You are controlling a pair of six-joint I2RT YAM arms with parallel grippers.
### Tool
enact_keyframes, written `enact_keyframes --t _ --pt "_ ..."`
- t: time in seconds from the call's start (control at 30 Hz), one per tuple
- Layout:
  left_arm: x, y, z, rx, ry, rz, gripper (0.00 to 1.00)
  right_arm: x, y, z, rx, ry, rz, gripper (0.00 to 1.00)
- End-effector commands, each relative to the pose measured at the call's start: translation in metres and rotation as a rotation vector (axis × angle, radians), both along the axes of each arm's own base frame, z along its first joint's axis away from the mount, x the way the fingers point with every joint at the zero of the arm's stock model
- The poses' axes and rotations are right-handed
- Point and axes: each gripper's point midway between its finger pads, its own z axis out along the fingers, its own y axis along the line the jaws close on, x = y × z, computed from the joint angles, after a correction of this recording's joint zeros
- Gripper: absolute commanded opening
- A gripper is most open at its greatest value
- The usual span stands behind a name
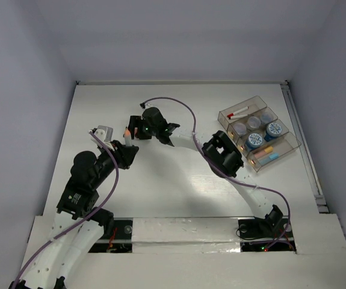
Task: Sort the stationery into containers
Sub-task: Move the pen cap to the center of the board.
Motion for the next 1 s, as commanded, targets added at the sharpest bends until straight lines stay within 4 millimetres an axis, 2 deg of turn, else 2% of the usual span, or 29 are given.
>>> enact_keyframes --t 0.0,0.1,0.13,0.17,0.2,0.23,0.27,0.3,0.33,0.4,0.43,0.5,0.63,0.7,0.97 --pt "0.0 0.0 0.027 -0.017 -0.074 0.001 0.0 0.01 -0.012 -0.026 -0.119 -0.004 -0.05 0.76" --pt "-0.001 0.001 0.028 -0.018 -0.077 0.005 0.0 0.018 -0.014 -0.033 -0.165 -0.022 -0.06 0.73" --pt "-0.001 0.001 0.028 -0.018 -0.078 0.005 0.0 0.024 -0.012 -0.025 -0.164 -0.044 -0.07 0.71" --pt "0.0 0.001 0.028 -0.017 -0.077 0.007 0.0 0.024 -0.017 -0.037 -0.208 -0.035 -0.074 0.69" --pt "0.0 0.002 0.028 -0.018 -0.078 0.008 0.0 0.028 -0.019 -0.038 -0.235 -0.053 -0.082 0.68" --pt "-0.002 -0.001 0.028 -0.018 -0.078 -0.002 0.0 0.03 -0.015 -0.029 -0.254 -0.072 -0.093 0.67" --pt "-0.002 0.0 0.029 -0.019 -0.081 -0.001 0.0 0.032 -0.017 -0.04 -0.284 -0.071 -0.099 0.67" --pt "-0.002 0.0 0.029 -0.019 -0.08 0.001 0.0 0.038 -0.021 -0.041 -0.314 -0.092 -0.12 0.67" --pt "-0.003 -0.002 0.03 -0.02 -0.083 -0.007 0.0 0.034 -0.021 -0.045 -0.341 -0.089 -0.117 0.67" --pt "-0.005 -0.004 0.03 -0.021 -0.085 -0.016 0.0 0.043 -0.023 -0.045 -0.362 -0.115 -0.147 0.67" --pt "-0.005 -0.003 0.031 -0.022 -0.087 -0.015 0.0 0.04 -0.022 -0.048 -0.379 -0.119 -0.147 0.66" --pt "-0.007 -0.005 0.032 -0.024 -0.091 -0.022 0.0 0.045 -0.026 -0.051 -0.406 -0.141 -0.168 0.66" --pt "-0.011 -0.008 0.034 -0.027 -0.098 -0.039 0.0 0.037 -0.019 -0.056 -0.44 -0.183 -0.132 0.64" --pt "-0.013 -0.008 0.036 -0.032 -0.106 -0.039 0.0 0.026 -0.01 -0.055 -0.465 -0.228 -0.085 0.65" --pt "-0.016 -0.007 0.039 -0.037 -0.121 -0.042 0.0 0.027 -0.01 -0.052 -0.519 -0.341 0.028 0.67"
